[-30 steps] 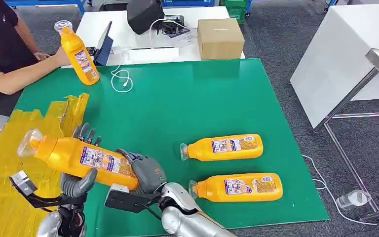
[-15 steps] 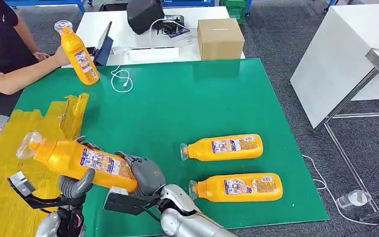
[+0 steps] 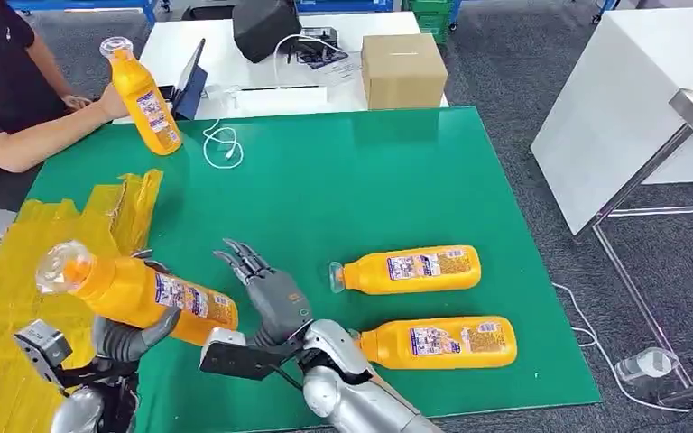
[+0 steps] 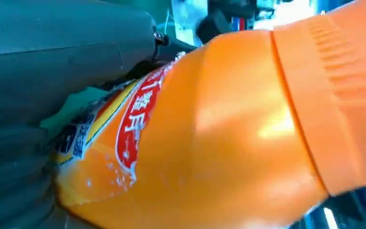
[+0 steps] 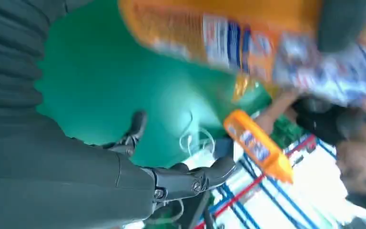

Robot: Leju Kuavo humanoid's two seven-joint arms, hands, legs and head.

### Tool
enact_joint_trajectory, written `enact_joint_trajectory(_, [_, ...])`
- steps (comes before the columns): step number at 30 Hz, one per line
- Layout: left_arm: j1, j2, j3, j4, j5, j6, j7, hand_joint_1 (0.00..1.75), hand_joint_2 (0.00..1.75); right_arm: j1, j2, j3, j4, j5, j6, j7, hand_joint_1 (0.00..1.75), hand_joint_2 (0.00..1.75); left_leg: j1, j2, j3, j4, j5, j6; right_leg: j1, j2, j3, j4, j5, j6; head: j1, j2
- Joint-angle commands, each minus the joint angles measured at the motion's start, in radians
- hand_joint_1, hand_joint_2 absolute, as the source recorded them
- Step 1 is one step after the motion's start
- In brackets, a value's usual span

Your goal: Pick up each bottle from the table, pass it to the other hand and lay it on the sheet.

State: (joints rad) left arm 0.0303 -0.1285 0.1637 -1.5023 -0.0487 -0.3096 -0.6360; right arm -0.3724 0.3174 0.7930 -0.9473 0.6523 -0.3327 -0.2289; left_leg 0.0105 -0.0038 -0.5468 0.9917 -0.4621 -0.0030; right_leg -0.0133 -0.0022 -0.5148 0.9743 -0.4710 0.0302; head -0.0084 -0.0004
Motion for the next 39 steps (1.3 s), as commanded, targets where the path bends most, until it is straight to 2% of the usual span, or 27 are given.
enact_joint_trajectory(1, [0.031,0.059,0.068,-0.103,-0.306,0.303,-0.062,1.75,1.75,0.108,-0.165,-0.136,-0.485,-0.008,-0.015,-0.062,0.0,0.0,0.002,-0.001,-0.001,0.001,-0.001,0.001,0.002,-0.001,0.001,-0.001,0.0,-0.001,0.0,0.0])
enact_joint_trajectory(3, [0.042,0.07,0.068,-0.11,-0.295,0.306,-0.062,1.75,1.75,0.121,-0.181,-0.142,-0.53,-0.014,0.005,-0.055,0.0,0.0,0.0,-0.002,-0.001,0.0,0.0,0.0,0.001,-0.002,0.0,-0.001,0.0,0.0,0.0,0.0])
enact_joint_trajectory(7, [0.064,0.085,0.067,-0.131,-0.435,0.444,-0.062,1.75,1.75,0.134,-0.191,-0.143,-0.56,-0.004,0.005,-0.058,0.0,0.0,0.0,-0.001,0.0,0.0,0.0,0.0,0.001,-0.001,0.001,-0.001,0.0,-0.001,0.001,0.0])
enact_joint_trajectory(8, [0.072,0.096,0.054,-0.131,-0.459,0.479,-0.062,1.75,1.75,0.138,-0.192,-0.144,-0.566,-0.003,0.003,-0.06,0.0,1.75,0.001,-0.001,0.0,0.0,-0.001,0.0,0.001,-0.001,0.002,-0.002,0.0,-0.001,0.0,0.0])
enact_joint_trajectory(10, [0.103,0.116,0.044,-0.1,-0.731,0.656,-0.05,1.75,1.75,0.161,-0.196,-0.15,-0.599,-0.088,0.022,-0.105,0.0,1.75,0.0,-0.001,0.0,0.0,0.0,0.0,0.001,-0.001,0.001,-0.002,0.0,-0.001,0.0,0.0])
enact_joint_trajectory(15, [0.106,0.132,0.005,0.072,-1.001,0.767,0.003,1.75,1.75,0.14,-0.197,-0.129,-0.591,-0.142,0.033,-0.125,0.0,1.75,0.0,-0.001,0.002,-0.001,0.0,0.001,0.001,-0.001,0.003,-0.003,0.0,-0.001,0.0,0.0])
enact_joint_trajectory(17, [0.088,0.152,-0.051,0.208,-1.255,0.882,0.113,1.75,1.75,0.109,-0.19,-0.117,-0.568,-0.154,0.041,-0.124,0.0,1.75,-0.002,-0.001,0.003,-0.003,0.001,0.001,-0.001,0.0,0.002,-0.002,0.0,-0.001,0.001,0.0])
enact_joint_trajectory(22, [-0.022,0.197,-0.317,0.619,-1.399,0.79,0.238,1.75,1.75,0.074,-0.169,-0.112,-0.544,-0.179,0.05,-0.12,0.0,1.75,-0.003,-0.004,0.004,-0.004,0.002,0.001,-0.002,-0.004,0.004,-0.003,0.0,-0.001,0.0,0.0])
enact_joint_trajectory(26, [-0.059,0.248,-0.406,0.731,-1.382,0.748,0.278,1.75,1.75,0.069,-0.17,-0.105,-0.541,-0.181,0.053,-0.116,0.0,1.75,-0.002,-0.002,0.004,-0.002,0.001,0.001,-0.001,-0.002,0.004,-0.003,0.0,-0.001,0.001,0.0])
enact_joint_trajectory(27, [-0.062,0.251,-0.399,0.737,-1.363,0.751,0.283,0.0,1.75,0.068,-0.169,-0.105,-0.538,-0.181,0.053,-0.115,0.0,1.75,-0.002,-0.001,0.008,-0.005,0.002,0.001,-0.001,-0.002,0.009,-0.005,0.001,-0.002,-0.001,0.0])
enact_joint_trajectory(28, [-0.064,0.252,-0.403,0.735,-1.372,0.771,0.302,0.0,1.75,0.068,-0.17,-0.105,-0.537,-0.181,0.054,-0.114,0.0,1.75,-0.006,-0.007,0.01,-0.004,0.001,0.001,-0.005,-0.007,0.012,-0.002,-0.001,0.0,0.001,0.0])
enact_joint_trajectory(29, [-0.066,0.251,-0.404,0.734,-1.372,0.771,0.302,0.0,1.75,0.068,-0.17,-0.105,-0.537,-0.181,0.054,-0.114,0.0,1.75,-0.005,-0.005,0.011,-0.005,0.002,0.0,-0.003,-0.006,0.013,-0.004,0.001,-0.001,-0.001,0.0])
enact_joint_trajectory(30, [-0.063,0.251,-0.405,0.719,-1.367,0.768,0.313,0.0,0.0,0.071,-0.173,-0.105,-0.538,-0.178,0.056,-0.11,0.0,1.75,-0.005,-0.006,0.014,-0.005,0.001,0.001,-0.004,-0.006,0.016,-0.003,0.001,-0.001,0.0,0.0])
enact_joint_trajectory(31, [-0.057,0.257,-0.408,0.7,-1.361,0.765,0.319,0.0,0.0,0.075,-0.175,-0.105,-0.539,-0.175,0.057,-0.109,0.0,1.75,-0.007,-0.009,0.016,-0.004,0.001,0.001,-0.005,-0.009,0.02,-0.002,-0.002,0.002,-0.001,0.0])
enact_joint_trajectory(32, [-0.049,0.261,-0.403,0.68,-1.349,0.765,0.322,0.0,0.0,0.077,-0.177,-0.105,-0.54,-0.173,0.057,-0.108,0.0,1.75,-0.006,-0.009,0.016,-0.005,0.002,0.002,-0.004,-0.009,0.02,-0.003,0.0,0.001,0.0,0.0])
enact_joint_trajectory(34, [-0.048,0.264,-0.401,0.675,-1.346,0.765,0.322,0.0,0.0,0.079,-0.178,-0.106,-0.54,-0.173,0.056,-0.108,0.0,1.75,-0.006,-0.016,0.023,-0.002,-0.008,0.004,-0.005,-0.016,0.02,0.0,-0.01,0.001,0.0,0.0])
enact_joint_trajectory(35, [-0.048,0.264,-0.401,0.675,-1.346,0.765,0.322,0.0,0.0,0.079,-0.178,-0.106,-0.54,-0.173,0.056,-0.108,0.0,1.75,-0.006,-0.012,0.015,-0.002,-0.008,0.004,-0.004,-0.011,0.01,0.001,-0.008,-0.002,0.0,0.0])
enact_joint_trajectory(38, [-0.035,0.274,-0.39,0.637,-1.334,0.759,0.326,0.0,0.0,0.084,-0.183,-0.108,-0.545,-0.167,0.056,-0.106,0.0,1.75,-0.007,-0.015,0.03,-0.002,-0.009,0.003,-0.005,-0.015,0.026,0.001,-0.014,0.0,0.0,0.0])
enact_joint_trajectory(39, [-0.033,0.279,-0.385,0.625,-1.33,0.758,0.326,0.0,0.0,0.086,-0.184,-0.11,-0.546,-0.166,0.055,-0.106,0.0,1.75,-0.006,-0.011,0.022,-0.002,-0.001,0.003,-0.005,-0.011,0.017,0.001,-0.006,-0.001,0.0,0.0])
